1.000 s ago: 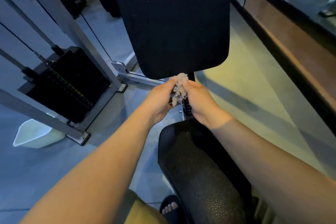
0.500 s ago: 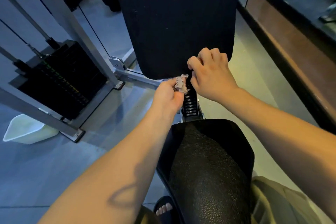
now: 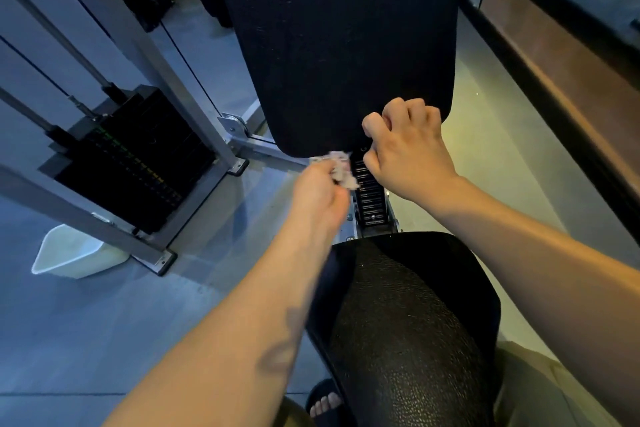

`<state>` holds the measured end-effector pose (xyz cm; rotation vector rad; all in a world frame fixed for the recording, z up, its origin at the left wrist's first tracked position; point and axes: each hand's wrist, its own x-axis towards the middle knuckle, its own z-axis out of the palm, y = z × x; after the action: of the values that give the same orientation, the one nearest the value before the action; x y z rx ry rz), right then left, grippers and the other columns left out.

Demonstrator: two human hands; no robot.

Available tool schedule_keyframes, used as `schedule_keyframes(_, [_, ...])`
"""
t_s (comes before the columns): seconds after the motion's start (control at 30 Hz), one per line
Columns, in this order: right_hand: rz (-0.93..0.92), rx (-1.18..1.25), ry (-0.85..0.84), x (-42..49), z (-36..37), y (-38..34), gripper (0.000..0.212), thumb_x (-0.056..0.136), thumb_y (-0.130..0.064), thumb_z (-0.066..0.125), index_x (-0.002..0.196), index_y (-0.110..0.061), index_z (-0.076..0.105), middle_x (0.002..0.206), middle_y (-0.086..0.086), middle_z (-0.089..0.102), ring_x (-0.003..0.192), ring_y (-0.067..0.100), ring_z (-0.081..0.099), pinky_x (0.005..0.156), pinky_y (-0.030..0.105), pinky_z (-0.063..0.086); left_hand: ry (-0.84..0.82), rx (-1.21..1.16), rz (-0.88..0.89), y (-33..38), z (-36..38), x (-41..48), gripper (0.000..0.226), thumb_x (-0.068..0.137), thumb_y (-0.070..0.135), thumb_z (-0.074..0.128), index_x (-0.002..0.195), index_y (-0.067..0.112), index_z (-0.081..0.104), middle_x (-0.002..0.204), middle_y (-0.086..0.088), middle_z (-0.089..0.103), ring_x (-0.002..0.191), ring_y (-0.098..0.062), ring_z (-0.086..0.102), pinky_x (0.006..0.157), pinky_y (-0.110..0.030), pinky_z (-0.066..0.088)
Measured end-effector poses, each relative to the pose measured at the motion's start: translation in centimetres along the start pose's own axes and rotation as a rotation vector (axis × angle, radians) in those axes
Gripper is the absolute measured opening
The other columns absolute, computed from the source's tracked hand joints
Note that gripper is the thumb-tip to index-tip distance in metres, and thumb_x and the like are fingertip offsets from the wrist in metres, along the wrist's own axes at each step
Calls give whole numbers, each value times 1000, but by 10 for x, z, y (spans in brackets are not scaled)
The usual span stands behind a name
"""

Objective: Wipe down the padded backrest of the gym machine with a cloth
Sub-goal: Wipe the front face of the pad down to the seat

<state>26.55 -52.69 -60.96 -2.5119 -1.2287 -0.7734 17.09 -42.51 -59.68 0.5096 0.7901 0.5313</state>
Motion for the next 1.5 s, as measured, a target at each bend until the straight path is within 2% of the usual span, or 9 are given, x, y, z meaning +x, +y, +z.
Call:
schedule_keyframes(0.2, [-18, -9, -39, 1, -3, 1, 26, 85, -29, 49, 107, -17, 55, 105, 10, 47, 98, 35, 45, 79, 45, 33, 0, -55, -104, 11, 3, -5, 30, 97, -11, 34, 79, 5, 49, 69, -5, 43, 55, -9, 42, 40, -16, 40])
schedule_keyframes(0.4, [0, 10, -64, 2, -7, -1, 24, 85, -25, 56, 107, -17, 54, 105, 10, 46, 98, 35, 44, 82, 45, 36, 61, -149, 327, 91, -41, 4, 31, 99, -8, 40, 84, 7, 63, 69, -4, 61, 64, -10, 50, 47, -18, 41])
schedule_keyframes(0.6, [46, 4, -100, 2, -12, -8, 29, 79, -28, 62, 104, -16, 52, 104, 10, 44, 96, 35, 42, 80, 45, 36, 122, 1188, 881, 73, -24, -3, 18, 99, 17, 59, 105, 1, 64, 96, -10, 50, 62, -3, 42, 63, -10, 40])
schedule_keyframes(0.73, [18, -4, -109, 3, -13, -7, 31, 79, -30, 63, 105, -17, 52, 105, 10, 44, 96, 35, 42, 80, 45, 35, 260, 1200, 879, 55, -28, -6, 21, 100, 14, 59, 81, 11, 50, 91, -16, 44, 58, -4, 38, 80, -35, 45])
schedule_keyframes(0.9, [50, -7, -119, 3, -14, -12, 36, 77, -33, 63, 105, -15, 50, 104, 12, 43, 96, 35, 42, 81, 46, 36, 144, 1378, 706, 50, -59, -11, 24, 100, 17, 60, 92, -4, 68, 73, -2, 51, 53, -11, 45, 48, -14, 40])
schedule_keyframes(1.03, [42, -8, -113, 3, -13, -12, 38, 77, -35, 66, 104, -15, 50, 104, 12, 43, 97, 35, 42, 81, 46, 36, 264, 1276, 1059, 79, -50, -13, 43, 103, 17, 54, 143, 4, 50, 103, -5, 49, 78, -4, 44, 71, -4, 38])
schedule_keyframes(1.13, [36, 8, -107, 3, -14, -12, 39, 76, -36, 66, 104, -15, 50, 104, 12, 44, 97, 35, 42, 81, 46, 35, 94, 1360, 1242, 80, -27, -12, 52, 104, 8, 48, 153, 5, 31, 116, 0, 39, 89, -1, 42, 81, -8, 38])
schedule_keyframes(1.33, [29, -1, -133, 3, -17, -9, 40, 75, -38, 66, 105, -16, 50, 105, 11, 43, 98, 35, 41, 80, 45, 35, -108, 1820, 961, 9, -73, -7, 55, 90, -7, 52, 143, 3, 40, 134, -20, 39, 113, -38, 50, 90, -39, 44])
schedule_keyframes(1.5, [-14, -4, -178, 5, -22, -2, 40, 77, -40, 66, 108, -20, 51, 107, 8, 42, 98, 33, 41, 83, 45, 37, -11, 1403, 1004, 19, -77, -29, 39, 103, 12, 51, 141, 21, 52, 99, 2, 45, 85, 12, 47, 81, -10, 37])
